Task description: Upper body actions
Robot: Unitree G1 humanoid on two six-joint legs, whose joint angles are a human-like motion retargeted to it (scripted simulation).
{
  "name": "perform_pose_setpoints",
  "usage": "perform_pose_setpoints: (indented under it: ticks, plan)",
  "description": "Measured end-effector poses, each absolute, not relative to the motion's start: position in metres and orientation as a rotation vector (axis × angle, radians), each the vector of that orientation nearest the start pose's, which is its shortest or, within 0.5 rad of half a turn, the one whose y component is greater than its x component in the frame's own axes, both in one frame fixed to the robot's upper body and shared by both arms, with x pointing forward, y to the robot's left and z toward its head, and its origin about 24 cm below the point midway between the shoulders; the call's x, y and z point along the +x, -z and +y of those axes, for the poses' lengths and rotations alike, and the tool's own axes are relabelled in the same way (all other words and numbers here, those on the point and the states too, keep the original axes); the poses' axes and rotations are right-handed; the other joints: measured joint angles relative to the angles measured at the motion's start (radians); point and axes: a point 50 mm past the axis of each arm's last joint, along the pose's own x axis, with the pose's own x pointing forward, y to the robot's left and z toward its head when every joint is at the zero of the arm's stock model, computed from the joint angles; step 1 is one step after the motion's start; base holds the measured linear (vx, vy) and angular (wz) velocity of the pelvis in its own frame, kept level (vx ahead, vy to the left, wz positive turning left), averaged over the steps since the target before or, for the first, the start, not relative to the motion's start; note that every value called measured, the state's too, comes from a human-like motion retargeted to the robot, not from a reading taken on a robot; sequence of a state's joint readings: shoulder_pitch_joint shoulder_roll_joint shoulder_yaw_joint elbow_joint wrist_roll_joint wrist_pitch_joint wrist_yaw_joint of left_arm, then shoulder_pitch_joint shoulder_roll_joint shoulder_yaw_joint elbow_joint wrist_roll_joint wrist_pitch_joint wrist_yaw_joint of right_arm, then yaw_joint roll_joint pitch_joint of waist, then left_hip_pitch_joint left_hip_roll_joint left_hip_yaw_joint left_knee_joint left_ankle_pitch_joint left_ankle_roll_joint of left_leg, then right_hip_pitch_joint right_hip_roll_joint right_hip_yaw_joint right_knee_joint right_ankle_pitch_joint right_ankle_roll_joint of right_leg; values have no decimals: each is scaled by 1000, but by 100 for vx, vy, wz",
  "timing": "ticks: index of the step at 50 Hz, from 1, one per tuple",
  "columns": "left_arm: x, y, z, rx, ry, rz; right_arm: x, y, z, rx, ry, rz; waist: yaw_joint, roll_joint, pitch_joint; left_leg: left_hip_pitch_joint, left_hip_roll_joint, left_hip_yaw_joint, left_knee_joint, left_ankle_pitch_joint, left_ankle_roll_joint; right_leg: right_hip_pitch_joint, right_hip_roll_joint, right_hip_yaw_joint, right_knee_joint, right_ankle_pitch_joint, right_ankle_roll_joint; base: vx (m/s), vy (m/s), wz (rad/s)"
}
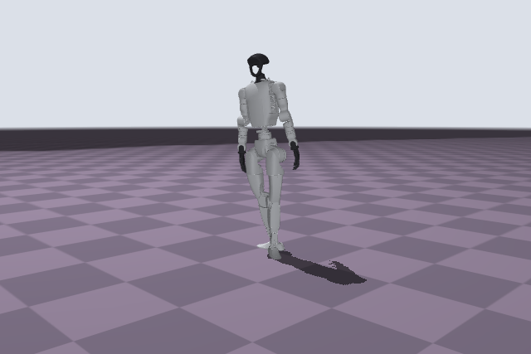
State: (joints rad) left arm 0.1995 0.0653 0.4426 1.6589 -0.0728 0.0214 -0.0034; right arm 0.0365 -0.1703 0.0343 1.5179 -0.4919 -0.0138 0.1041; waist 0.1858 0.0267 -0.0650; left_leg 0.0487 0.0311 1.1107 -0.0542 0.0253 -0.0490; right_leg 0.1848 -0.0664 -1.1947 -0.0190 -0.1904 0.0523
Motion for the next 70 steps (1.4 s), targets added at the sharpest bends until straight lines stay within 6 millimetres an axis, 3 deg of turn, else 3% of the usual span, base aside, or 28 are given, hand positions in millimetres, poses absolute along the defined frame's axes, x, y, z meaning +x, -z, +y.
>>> perform_pose_setpoints:
  ticks: [4, 10, 14, 17, 20, 23, 25, 32, 36, 38, 40, 42, 47, 53, 60, 70]
  plan:
    - [-85, 172, 166, -354, -495, 1764, 14, 178, -203, -446, -389, 1530, 2, -16, -19, -26, -8, -70, 27, -35, 15, 11, -16, -46, -2, 15, 18, 22, 12, 56]
    - [-49, 178, 177, -237, -367, 1661, 21, 179, -197, -470, -450, 1489, 55, -39, -13, -31, -33, -150, 52, -87, 35, 45, -49, -85, 18, 49, 20, 26, 22, 39]
    - [-27, 180, 182, -165, -287, 1598, 21, 178, -200, -520, -459, 1470, 19, -19, -17, -35, -38, -222, 61, -109, 58, 78, -69, -86, 66, 130, -18, 32, 27, 105]
    - [-11, 181, 183, -120, -230, 1561, 15, 178, -205, -520, -434, 1480, -13, 24, -23, -41, -5, -293, 77, -121, 67, 96, -70, -69, 132, 229, -108, 25, 24, 135]
    - [4, 181, 184, -85, -189, 1524, 7, 177, -209, -499, -401, 1504, -43, 82, -12, -31, 49, -358, 92, -125, 74, 101, -72, 49, 254, 289, -228, 25, 15, 145]
    - [19, 181, 187, -66, -155, 1495, 3, 177, -210, -489, -380, 1526, -82, 87, 13, -23, 46, -422, 89, -117, 87, -6, -129, 335, 498, 236, -184, 23, 7, 151]
    - [24, 180, 190, -53, -147, 1492, 2, 178, -208, -481, -366, 1533, -95, 70, 19, -36, 25, -468, 83, -108, 100, -105, -98, 554, 585, 205, -142, 14, -2, 118]
    - [22, 179, 197, -39, -136, 1519, 4, 179, -202, -496, -386, 1509, -134, 32, 41, -77, -4, -621, 91, -81, 107, -169, -7, 635, 360, 114, -137, 11, -10, 111]
    - [10, 179, 197, -31, -123, 1563, 6, 179, -202, -519, -400, 1500, -153, -28, 60, -75, -76, -700, 83, -71, 110, -246, 35, 845, 208, 77, -80, 6, -12, 112]
    - [1, 179, 197, -39, -116, 1595, 7, 179, -201, -523, -403, 1501, -162, -48, 68, -67, -105, -741, 80, -68, 111, -273, 40, 923, 143, 135, -57, 10, -10, 113]
    - [-10, 178, 197, -51, -114, 1632, 5, 179, -200, -515, -404, 1511, -171, -52, 68, -55, -118, -788, 75, -63, 107, -275, 49, 947, 101, 186, -84, 11, -4, 101]
    - [-19, 178, 196, -63, -113, 1664, 4, 179, -199, -497, -403, 1527, -144, -59, 53, -60, -129, -802, 76, -62, 102, -230, -2, 722, 100, 156, -79, 8, -10, 61]
    - [-42, 177, 182, -103, -151, 1715, 7, 179, -201, -468, -373, 1524, -77, -39, 42, -49, -122, -835, 97, -78, 91, -191, 13, 730, 58, 174, -61, 7, -3, 31]
    - [-71, 174, 169, -177, -92, 1790, 16, 179, -198, -464, -387, 1504, -95, -11, -9, -51, -122, -880, 97, -88, 88, -170, 37, 717, 43, 150, -79, 8, -2, 34]
    - [-59, 176, 171, -113, -52, 1759, 21, 180, -192, -406, -383, 1480, -81, -5, -12, -49, -125, -936, 104, -89, 84, -136, 41, 675, 31, 131, -82, 2, -4, 37]
    - [-18, 181, 173, -89, -41, 1611, 9, 180, -195, -479, -432, 1538, -59, -11, -12, -57, -126, -966, 103, -84, 81, -125, 43, 646, 30, 117, -85, 0, -1, 11]
